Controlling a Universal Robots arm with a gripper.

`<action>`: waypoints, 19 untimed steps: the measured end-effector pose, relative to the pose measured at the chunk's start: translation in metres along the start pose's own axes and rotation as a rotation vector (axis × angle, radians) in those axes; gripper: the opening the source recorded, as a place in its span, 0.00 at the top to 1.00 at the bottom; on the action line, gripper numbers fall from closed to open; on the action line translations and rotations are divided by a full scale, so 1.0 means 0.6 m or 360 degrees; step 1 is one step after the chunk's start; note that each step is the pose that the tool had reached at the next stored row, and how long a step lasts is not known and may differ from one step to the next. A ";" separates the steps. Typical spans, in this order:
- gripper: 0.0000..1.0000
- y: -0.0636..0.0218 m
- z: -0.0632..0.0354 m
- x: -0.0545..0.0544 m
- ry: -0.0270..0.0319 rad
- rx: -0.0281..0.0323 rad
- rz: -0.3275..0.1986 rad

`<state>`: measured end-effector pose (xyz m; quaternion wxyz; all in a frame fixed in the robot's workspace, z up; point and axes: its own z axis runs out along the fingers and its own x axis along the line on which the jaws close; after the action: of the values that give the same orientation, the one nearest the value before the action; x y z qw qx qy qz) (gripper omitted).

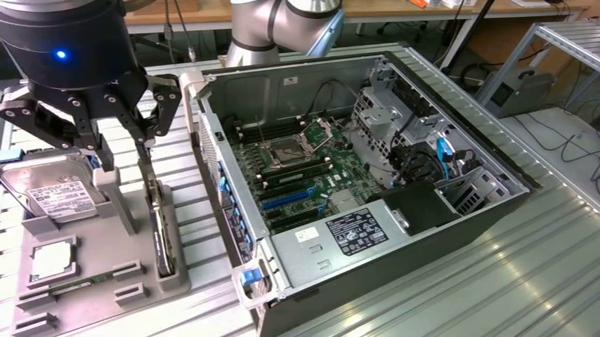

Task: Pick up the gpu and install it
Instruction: 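Pick up the gpu and move the gpu toward the slot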

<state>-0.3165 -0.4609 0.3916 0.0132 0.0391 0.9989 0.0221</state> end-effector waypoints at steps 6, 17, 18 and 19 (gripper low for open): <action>0.58 -0.001 0.022 0.000 0.00002 0.00002 0.0000; 0.58 -0.003 0.063 0.002 0.00003 0.00002 0.0000; 0.58 -0.003 0.066 0.002 0.00003 0.00002 0.0000; 0.58 -0.003 0.072 0.002 0.00002 0.00002 0.0000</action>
<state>-0.3165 -0.4609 0.3482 0.0131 0.0391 0.9989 0.0221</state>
